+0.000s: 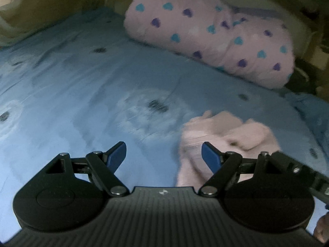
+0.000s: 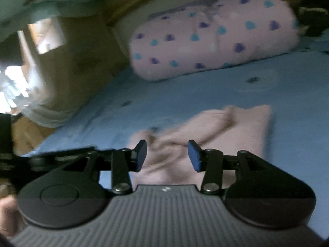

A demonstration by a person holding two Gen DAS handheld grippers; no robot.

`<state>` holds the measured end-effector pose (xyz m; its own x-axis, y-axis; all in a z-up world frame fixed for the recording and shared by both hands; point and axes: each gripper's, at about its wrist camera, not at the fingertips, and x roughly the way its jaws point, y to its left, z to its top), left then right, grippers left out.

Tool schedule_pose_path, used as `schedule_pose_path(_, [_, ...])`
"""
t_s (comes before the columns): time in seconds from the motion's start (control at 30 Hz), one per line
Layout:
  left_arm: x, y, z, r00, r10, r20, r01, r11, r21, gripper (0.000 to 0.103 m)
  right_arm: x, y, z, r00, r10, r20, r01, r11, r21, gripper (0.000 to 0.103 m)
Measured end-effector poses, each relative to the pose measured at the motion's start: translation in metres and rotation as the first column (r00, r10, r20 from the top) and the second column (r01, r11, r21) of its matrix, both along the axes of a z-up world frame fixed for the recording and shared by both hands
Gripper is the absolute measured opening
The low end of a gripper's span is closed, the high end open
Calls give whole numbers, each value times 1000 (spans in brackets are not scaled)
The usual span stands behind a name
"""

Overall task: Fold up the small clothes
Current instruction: 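Open the right tool to release the folded end, then move the left tool to the opposite cardigan end and close on it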

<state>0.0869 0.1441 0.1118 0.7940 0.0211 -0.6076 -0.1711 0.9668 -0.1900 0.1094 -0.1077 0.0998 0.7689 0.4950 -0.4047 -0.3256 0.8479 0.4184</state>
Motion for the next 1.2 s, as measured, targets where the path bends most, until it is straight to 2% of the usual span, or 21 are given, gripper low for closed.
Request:
schedule_pose_path(0.1, [3, -11, 2, 999, -45, 18, 45, 999, -17, 84, -9, -19, -8, 994, -108, -23, 106, 993, -43, 50])
schedule_pose_path(0.2, [11, -20, 3, 996, -85, 9, 86, 996, -35, 84, -20, -40, -20, 990, -130, -61, 127, 991, -44, 52])
schedule_pose_path(0.27, [19, -28, 8, 993, -119, 8, 119, 993, -2, 84, -27, -53, -29, 988, -127, -88, 123, 991, -54, 57])
schedule_pose_path(0.33, [28, -36, 13, 988, -156, 2, 156, 987, 35, 84, -33, -62, -37, 988, -108, -111, 100, 992, -75, 57])
schedule_pose_path(0.4, [41, -47, 16, 974, -228, -18, 228, 971, 69, 84, -40, -69, -41, 988, -106, -113, 98, 992, -74, 57])
schedule_pose_path(0.5, [55, -69, 14, 951, -307, -42, 310, 936, 165, 84, -42, -68, -37, 988, -106, -111, 94, 990, -101, 58])
schedule_pose_path(0.57, [67, -84, 9, 935, -349, -69, 355, 912, 207, 84, -44, -63, -33, 994, -75, -80, 66, 991, -118, 65])
schedule_pose_path(0.73, [90, -118, -13, 902, -413, -126, 432, 866, 251, 84, -44, -61, -35, 995, -57, -82, 47, 992, -113, 67])
schedule_pose_path(0.8, [98, -129, -24, 900, -412, -140, 435, 857, 277, 84, -40, -60, -40, 993, -67, -96, 55, 990, -128, 68])
schedule_pose_path(0.83, [102, -133, -29, 900, -412, -142, 436, 855, 282, 79, -38, -61, -42, 992, -75, -104, 61, 989, -134, 68])
schedule_pose_path(0.87, [105, -134, -32, 900, -414, -134, 435, 857, 276, 71, -37, -64, -43, 990, -84, -113, 69, 989, -133, 67])
schedule_pose_path(0.9, [108, -132, -34, 903, -411, -122, 429, 863, 265, 40, -35, -67, -44, 988, -95, -122, 80, 989, -125, 68])
schedule_pose_path(0.93, [110, -129, -34, 910, -401, -111, 416, 875, 247, 19, -33, -71, -45, 986, -108, -129, 94, 989, -111, 68])
schedule_pose_path(1.0, [113, -111, -27, 942, -331, -50, 335, 926, 177, 13, -31, -79, -44, 981, -140, -135, 129, 988, -87, 68])
schedule_pose_path(1.07, [118, -89, -20, 974, -226, -11, 225, 961, 163, 12, -29, -85, -43, 976, -171, -134, 162, 984, -72, 68])
schedule_pose_path(1.13, [127, -73, -21, 986, -161, -31, 164, 972, 166, 12, -29, -88, -44, 973, -190, -133, 182, 981, -70, 68])
schedule_pose_path(1.2, [134, -54, -26, 989, -131, -71, 139, 982, 127, 12, -29, -88, -44, 973, -192, -132, 184, 980, -71, 68])
